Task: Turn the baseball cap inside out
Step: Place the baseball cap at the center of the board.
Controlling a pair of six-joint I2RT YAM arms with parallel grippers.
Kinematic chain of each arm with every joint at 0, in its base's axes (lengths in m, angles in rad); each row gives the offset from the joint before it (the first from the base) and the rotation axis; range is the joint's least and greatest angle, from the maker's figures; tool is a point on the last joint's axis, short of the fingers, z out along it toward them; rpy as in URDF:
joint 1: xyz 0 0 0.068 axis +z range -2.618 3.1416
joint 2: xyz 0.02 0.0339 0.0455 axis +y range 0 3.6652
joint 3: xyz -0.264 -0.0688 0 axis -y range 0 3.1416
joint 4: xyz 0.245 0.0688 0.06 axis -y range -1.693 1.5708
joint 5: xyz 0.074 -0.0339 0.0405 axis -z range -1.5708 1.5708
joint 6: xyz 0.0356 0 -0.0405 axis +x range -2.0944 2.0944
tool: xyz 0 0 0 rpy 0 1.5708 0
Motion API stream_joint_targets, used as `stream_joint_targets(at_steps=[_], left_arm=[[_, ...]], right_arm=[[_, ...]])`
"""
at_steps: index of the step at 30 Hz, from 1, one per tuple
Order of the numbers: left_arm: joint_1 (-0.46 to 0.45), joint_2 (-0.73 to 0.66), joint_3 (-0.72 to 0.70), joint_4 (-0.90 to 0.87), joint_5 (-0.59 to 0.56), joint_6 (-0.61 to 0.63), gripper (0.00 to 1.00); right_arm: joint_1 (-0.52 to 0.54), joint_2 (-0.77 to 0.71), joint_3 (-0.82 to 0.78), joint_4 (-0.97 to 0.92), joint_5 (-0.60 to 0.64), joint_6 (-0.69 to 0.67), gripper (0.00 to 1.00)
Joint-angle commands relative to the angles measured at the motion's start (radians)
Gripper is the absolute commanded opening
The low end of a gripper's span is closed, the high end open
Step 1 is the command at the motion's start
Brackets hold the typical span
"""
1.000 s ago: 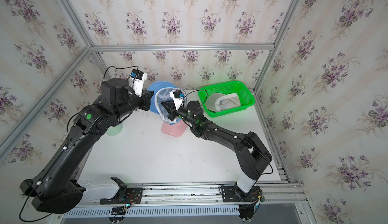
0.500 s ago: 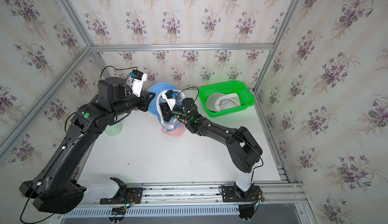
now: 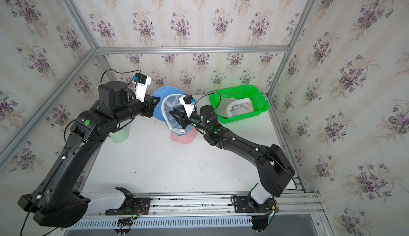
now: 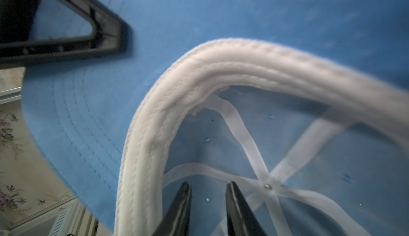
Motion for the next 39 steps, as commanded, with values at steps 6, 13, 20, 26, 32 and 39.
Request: stream_joint_targets(at_steps=[6,13,20,26,32,39], left_arm=[[0.0,0.025,-0.021,0.016,0.021,0.185,0.0],[0.001,0.007,-0.043,-0.005,-0.14,0.412,0.0],[-0.02,-0.042,-0.231,0.126,-0.462,0.583,0.0],[-0.099,-0.046,-0.405,0.314,-0.752,0.78,0.0],[-0.113,-0.019,-0.564,0.568,-0.894,0.972,0.0],[-0.133,0.024,-0.72,0.824,-0.972,1.051,0.0]], right_arm=[[-0.008,-0.191,-0.124,-0.132,0.173,0.022,0.45],[-0.056,-0.27,-0.148,-0.258,0.24,0.064,0.47],[-0.062,-0.265,-0.135,-0.302,0.25,0.07,0.48],[-0.062,-0.246,-0.114,-0.3,0.233,0.077,0.48],[-0.063,-0.228,-0.109,-0.294,0.211,0.096,0.48],[-0.063,-0.227,-0.106,-0.291,0.205,0.098,0.47]])
